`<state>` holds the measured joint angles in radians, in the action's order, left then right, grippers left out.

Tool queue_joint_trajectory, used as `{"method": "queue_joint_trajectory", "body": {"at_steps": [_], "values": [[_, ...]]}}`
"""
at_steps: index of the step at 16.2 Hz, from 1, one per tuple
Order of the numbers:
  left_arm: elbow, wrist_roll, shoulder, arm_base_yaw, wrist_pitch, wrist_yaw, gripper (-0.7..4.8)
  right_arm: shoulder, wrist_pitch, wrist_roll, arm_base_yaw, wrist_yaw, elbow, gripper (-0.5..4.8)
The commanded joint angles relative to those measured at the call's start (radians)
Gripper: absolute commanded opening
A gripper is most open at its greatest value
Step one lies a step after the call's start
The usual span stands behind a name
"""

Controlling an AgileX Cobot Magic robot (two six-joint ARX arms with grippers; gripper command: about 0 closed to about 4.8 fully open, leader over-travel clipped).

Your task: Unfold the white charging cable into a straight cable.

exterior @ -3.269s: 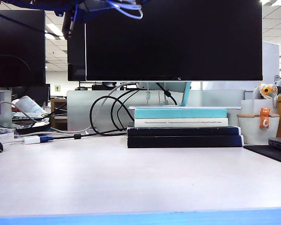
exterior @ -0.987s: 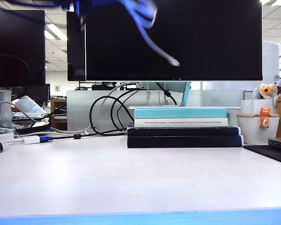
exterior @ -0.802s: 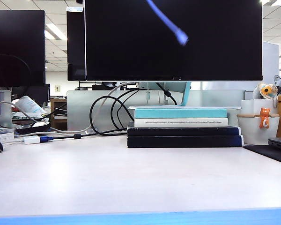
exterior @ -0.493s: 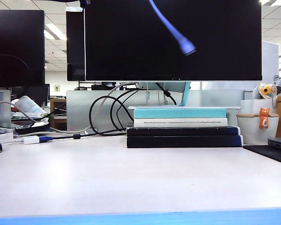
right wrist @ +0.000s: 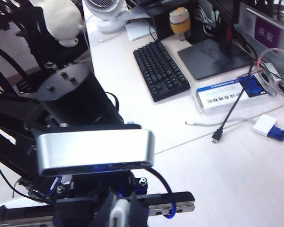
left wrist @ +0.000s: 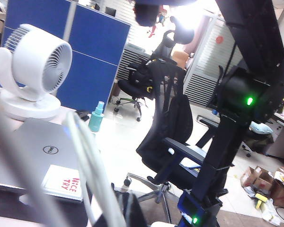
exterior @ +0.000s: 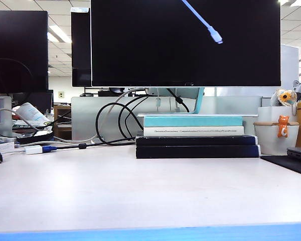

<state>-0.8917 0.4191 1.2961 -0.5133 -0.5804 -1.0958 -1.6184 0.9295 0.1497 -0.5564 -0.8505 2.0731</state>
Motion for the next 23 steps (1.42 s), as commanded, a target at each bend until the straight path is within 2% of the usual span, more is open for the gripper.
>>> {"method": "queue_joint_trajectory", "body": {"at_steps": [1,2,3,4,6,8,10,11,12,13,14,17,19,23], "values": [[-0.002,0.001,-0.002,-0.002,-0.011,0.053,4.79,0.004,-0.061,-0.001,-0.001,-0.006,0.006,-0.08],[-0.002,0.004,-0.002,-0.001,0.037,0.202,4.79,0.004,-0.068,0.0,-0.001,0.012,0.006,-0.08],[-0.003,-0.057,-0.002,0.002,0.133,0.312,4.79,0.006,-0.066,0.0,-0.001,0.054,0.006,-0.08],[-0.003,-0.076,-0.002,0.002,0.162,0.334,4.79,0.006,-0.066,0.0,0.0,0.079,0.006,-0.08],[-0.002,-0.187,-0.002,0.002,0.348,0.42,4.79,0.017,-0.047,0.049,0.0,0.248,0.006,-0.08],[-0.003,-0.231,-0.002,0.002,0.428,0.461,4.79,0.019,-0.006,0.07,0.0,0.312,0.006,-0.08],[-0.003,-0.287,-0.014,0.002,0.467,0.548,4.79,0.018,0.087,0.134,0.002,0.518,0.006,-0.08],[-0.003,-0.323,-0.031,0.002,0.491,0.624,4.79,0.017,0.142,0.162,0.002,0.64,0.006,-0.08],[-0.003,-0.344,-0.039,0.002,0.505,0.668,4.79,0.017,0.167,0.167,0.002,0.692,0.006,-0.08],[-0.003,-0.391,-0.061,0.002,0.554,0.78,4.79,0.017,0.204,0.166,0.026,0.778,0.006,-0.08],[-0.003,-0.414,-0.072,0.002,0.606,0.886,4.79,0.017,0.222,0.164,0.052,0.787,0.006,-0.08],[-0.003,-0.443,-0.076,0.002,0.716,1.076,4.79,0.016,0.283,0.152,0.102,0.792,0.005,-0.08],[-0.003,-0.452,-0.076,0.002,0.77,1.151,4.79,0.016,0.311,0.138,0.138,0.799,-0.009,-0.08],[-0.003,-0.457,-0.077,0.002,0.771,1.163,4.79,0.017,0.368,0.127,0.198,0.8,-0.114,-0.08]]}}
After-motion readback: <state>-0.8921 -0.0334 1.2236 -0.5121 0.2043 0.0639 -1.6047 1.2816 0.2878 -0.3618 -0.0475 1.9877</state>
